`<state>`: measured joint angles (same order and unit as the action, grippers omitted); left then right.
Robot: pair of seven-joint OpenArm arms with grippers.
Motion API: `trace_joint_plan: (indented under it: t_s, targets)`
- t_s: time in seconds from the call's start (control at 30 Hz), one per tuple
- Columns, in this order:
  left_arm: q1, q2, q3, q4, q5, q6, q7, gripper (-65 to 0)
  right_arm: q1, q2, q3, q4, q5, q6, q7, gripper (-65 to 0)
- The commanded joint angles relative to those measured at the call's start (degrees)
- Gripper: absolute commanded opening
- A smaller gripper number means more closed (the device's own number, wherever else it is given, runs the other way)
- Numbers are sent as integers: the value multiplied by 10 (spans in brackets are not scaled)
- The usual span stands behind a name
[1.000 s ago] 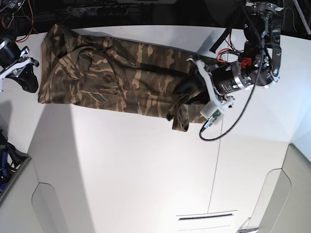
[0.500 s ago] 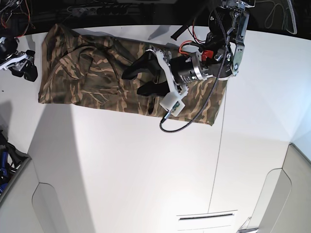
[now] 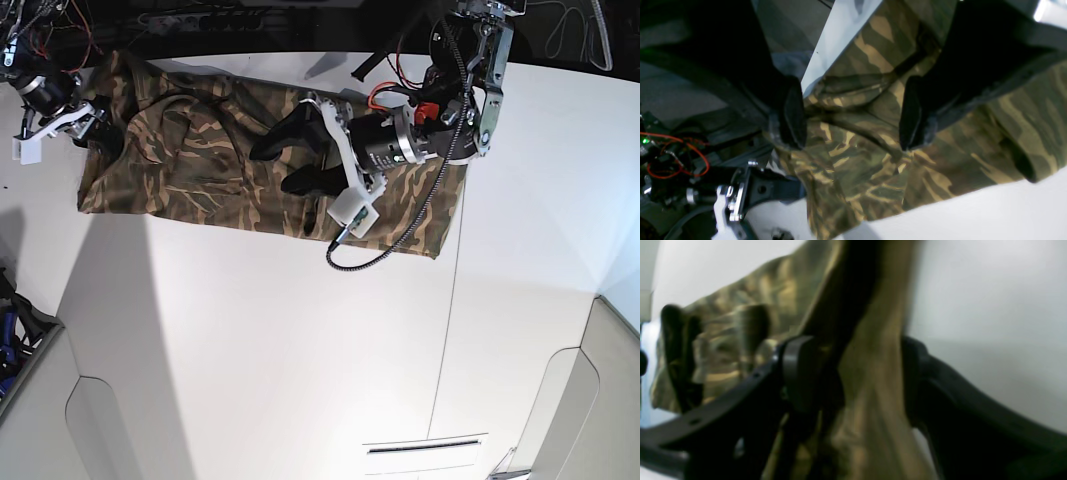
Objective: Fold the T-shirt properly
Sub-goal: 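Fold the strip end with the left gripper toward the right gripper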
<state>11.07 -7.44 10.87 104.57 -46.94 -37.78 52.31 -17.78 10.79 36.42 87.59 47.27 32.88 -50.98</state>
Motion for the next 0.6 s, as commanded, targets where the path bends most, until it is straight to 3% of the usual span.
trace_joint_plan:
  t_s: [0.0, 0.17, 0.33, 0.4, 0.53, 0.57]
  targets:
    - [-6, 1, 0, 10, -13, -3, -5, -189, 0, 6, -10, 7, 3, 3, 0, -281]
    - [-5, 1, 0, 10, -22, -3, 11, -190, 0, 6, -57, 7, 3, 3, 2, -281]
    - [-6, 1, -3, 22, -21, -4, 11, -190, 4, 6, -61, 7, -2, 3, 15, -301]
    - [-6, 1, -10, 29, -21, -4, 11, -190, 11, 6, -61, 7, -9, 3, 14, -391]
    - [-6, 1, -30, 36, -21, -4, 11, -190, 12, 6, -61, 7, -9, 3, 15, -649]
    - [-6, 1, -35, 36, -21, -4, 11, -190, 12, 6, -61, 7, -9, 3, 15, -650]
